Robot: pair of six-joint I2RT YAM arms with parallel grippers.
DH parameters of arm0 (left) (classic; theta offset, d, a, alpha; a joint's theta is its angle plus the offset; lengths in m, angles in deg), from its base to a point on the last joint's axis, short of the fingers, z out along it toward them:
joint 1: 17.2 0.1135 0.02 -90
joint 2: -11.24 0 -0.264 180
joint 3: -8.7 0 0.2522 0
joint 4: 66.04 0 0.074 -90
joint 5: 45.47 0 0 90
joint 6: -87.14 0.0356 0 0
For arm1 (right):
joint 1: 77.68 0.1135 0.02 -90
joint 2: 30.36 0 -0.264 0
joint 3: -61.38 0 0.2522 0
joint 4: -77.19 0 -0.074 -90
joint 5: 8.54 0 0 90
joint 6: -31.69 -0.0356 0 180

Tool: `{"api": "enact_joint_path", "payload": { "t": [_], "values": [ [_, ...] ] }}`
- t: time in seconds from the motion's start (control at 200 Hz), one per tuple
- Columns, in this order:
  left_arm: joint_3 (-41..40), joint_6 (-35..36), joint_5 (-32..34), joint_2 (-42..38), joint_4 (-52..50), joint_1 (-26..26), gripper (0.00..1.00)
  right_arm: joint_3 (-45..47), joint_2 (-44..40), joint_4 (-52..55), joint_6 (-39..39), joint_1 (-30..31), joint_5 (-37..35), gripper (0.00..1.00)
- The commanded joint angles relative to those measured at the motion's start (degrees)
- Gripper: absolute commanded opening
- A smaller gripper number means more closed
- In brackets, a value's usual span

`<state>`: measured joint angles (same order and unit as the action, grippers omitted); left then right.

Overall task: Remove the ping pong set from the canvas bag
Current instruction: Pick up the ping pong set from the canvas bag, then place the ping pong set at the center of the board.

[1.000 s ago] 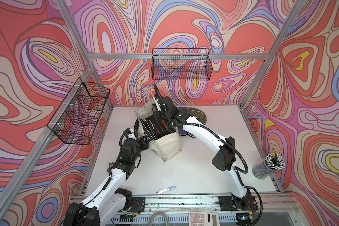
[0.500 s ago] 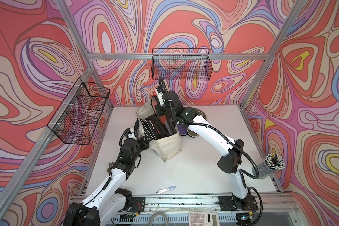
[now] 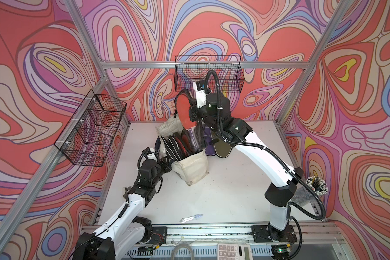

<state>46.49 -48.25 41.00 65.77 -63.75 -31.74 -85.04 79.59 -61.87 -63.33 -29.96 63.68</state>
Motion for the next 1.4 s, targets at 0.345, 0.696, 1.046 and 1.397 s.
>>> {"api": "enact_joint_path", "payload": {
  "t": [0.345,0.696,1.046,1.397],
  "values": [
    [0.0,1.2,1.0,0.0,-3.3,-0.5,0.00,8.0,-12.3,-5.7,2.3,0.3,-9.4,0.00],
    [0.3,2.3,2.6,-1.9,-6.1,-0.4,0.00,19.2,-20.9,-6.7,-0.7,-6.6,-11.5,0.00],
    [0.8,2.7,3.5,-3.4,-8.3,-0.5,0.00,33.6,-24.0,-11.3,-9.3,-22.9,-1.1,0.00],
    [1.2,3.3,4.1,-5.3,-10.8,-0.4,0.00,44.0,-20.2,-21.8,-16.1,-34.4,11.7,0.00]
  ]
}}
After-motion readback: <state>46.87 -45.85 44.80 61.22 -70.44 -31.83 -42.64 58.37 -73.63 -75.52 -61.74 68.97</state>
